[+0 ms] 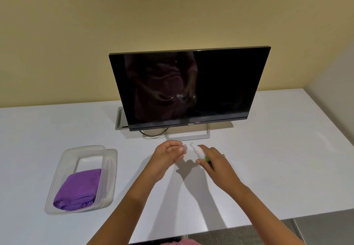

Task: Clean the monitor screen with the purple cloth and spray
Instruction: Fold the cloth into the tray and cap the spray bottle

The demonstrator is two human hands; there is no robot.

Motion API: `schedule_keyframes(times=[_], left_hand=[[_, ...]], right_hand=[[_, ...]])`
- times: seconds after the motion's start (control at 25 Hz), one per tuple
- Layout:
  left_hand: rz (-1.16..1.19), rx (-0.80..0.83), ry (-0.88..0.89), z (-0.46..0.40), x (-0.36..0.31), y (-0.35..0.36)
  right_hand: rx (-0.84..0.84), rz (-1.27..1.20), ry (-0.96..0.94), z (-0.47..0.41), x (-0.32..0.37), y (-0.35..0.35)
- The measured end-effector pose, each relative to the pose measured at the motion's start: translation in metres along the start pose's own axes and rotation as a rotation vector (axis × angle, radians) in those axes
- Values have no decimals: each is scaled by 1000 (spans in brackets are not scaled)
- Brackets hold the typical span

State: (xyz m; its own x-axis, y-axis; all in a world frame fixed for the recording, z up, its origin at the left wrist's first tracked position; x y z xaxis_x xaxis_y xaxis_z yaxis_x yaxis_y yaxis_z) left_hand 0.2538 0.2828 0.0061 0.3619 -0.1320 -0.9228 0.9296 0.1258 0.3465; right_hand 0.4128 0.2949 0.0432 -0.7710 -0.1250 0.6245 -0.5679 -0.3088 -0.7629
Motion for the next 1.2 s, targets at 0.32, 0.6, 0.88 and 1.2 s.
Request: schedule_keyframes(times=[0.32,0.6,0.88,1.2], left_hand=[[-219,10,158,7,-42,-12],[-406,-44,286,28,-64,-27],[-253,-8,298,48,-84,-46],[-78,79,200,64,-91,-69]], right_hand=[[-44,92,-61,8,34,-3],[-7,3,-90,19,67,9],[176,-244,42,26,101,42],[283,-531,145,25,144,77]])
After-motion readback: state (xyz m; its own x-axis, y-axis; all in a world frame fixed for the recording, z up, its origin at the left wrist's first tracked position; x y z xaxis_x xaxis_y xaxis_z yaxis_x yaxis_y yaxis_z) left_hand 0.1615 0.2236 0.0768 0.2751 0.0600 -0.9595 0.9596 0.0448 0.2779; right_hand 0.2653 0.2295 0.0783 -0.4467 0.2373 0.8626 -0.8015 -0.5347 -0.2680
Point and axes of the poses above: each hand's wrist, its own z-axis away from the middle knuckle, its own y-axis out of the palm, x = y × z, the point moved 10 cm from there along -z, towards the middle knuckle, and after that the axes turned 14 degrees about y, right-handed, at the moved point
